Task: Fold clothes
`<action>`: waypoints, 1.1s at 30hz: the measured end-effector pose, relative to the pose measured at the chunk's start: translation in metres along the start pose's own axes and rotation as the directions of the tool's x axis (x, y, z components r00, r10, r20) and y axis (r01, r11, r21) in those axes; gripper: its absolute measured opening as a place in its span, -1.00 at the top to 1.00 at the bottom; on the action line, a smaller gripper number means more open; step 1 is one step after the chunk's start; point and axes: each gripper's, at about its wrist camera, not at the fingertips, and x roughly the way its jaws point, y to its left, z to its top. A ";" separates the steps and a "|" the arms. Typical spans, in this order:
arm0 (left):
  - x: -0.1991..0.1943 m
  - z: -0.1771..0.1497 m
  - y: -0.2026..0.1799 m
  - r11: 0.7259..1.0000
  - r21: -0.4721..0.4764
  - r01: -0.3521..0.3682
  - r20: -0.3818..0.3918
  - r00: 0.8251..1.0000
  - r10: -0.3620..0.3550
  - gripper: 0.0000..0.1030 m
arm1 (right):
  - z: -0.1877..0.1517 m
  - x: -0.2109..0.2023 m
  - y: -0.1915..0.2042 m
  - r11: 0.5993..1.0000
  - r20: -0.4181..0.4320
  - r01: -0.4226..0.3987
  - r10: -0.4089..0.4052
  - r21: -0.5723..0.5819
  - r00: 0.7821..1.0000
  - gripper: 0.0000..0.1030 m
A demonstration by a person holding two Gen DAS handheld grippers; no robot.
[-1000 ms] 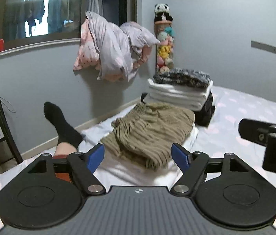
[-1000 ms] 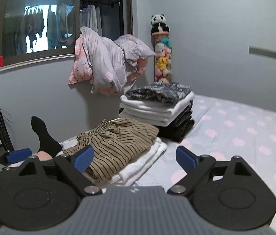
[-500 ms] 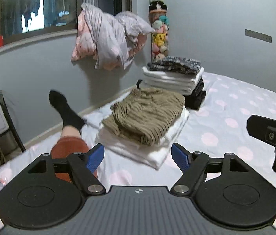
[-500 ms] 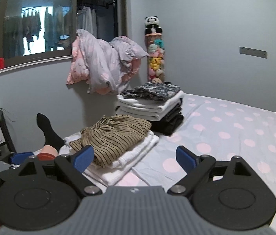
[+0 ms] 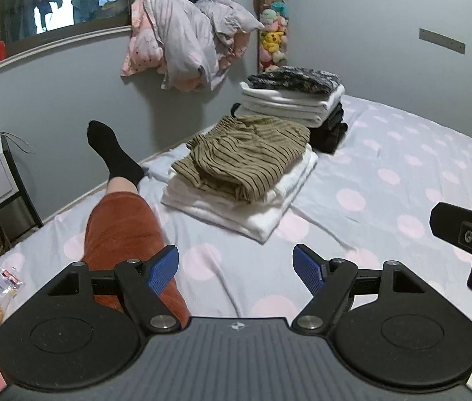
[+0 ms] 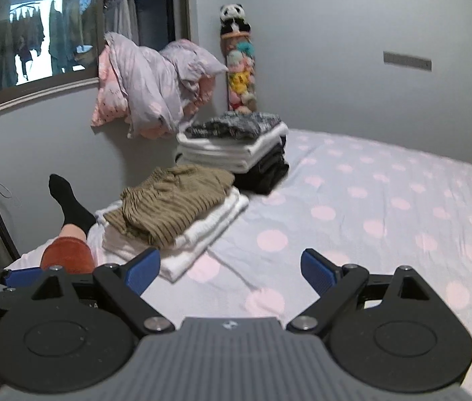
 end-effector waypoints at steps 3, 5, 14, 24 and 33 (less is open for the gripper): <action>0.002 -0.003 -0.001 1.000 -0.001 0.011 -0.018 1.000 -0.011 -0.72 | -0.004 -0.002 -0.005 1.000 -0.013 0.013 -0.013 0.011 1.000 -0.80; 0.002 -0.004 -0.001 1.000 -0.003 0.010 -0.022 1.000 -0.010 -0.72 | -0.006 -0.001 -0.006 1.000 -0.021 0.016 -0.016 0.024 1.000 -0.80; 0.002 -0.006 -0.002 1.000 -0.001 0.003 -0.018 1.000 -0.003 -0.72 | -0.013 0.002 -0.006 0.999 -0.039 0.004 -0.002 0.045 0.999 -0.80; -0.001 -0.004 -0.002 1.000 0.002 0.004 -0.006 1.000 -0.004 -0.72 | -0.013 0.002 -0.001 0.999 -0.047 -0.012 0.013 0.035 0.999 -0.80; 0.001 -0.002 0.000 1.000 -0.013 -0.006 -0.006 1.000 0.006 -0.72 | -0.013 0.006 0.003 0.999 -0.055 -0.017 0.019 0.034 0.998 -0.80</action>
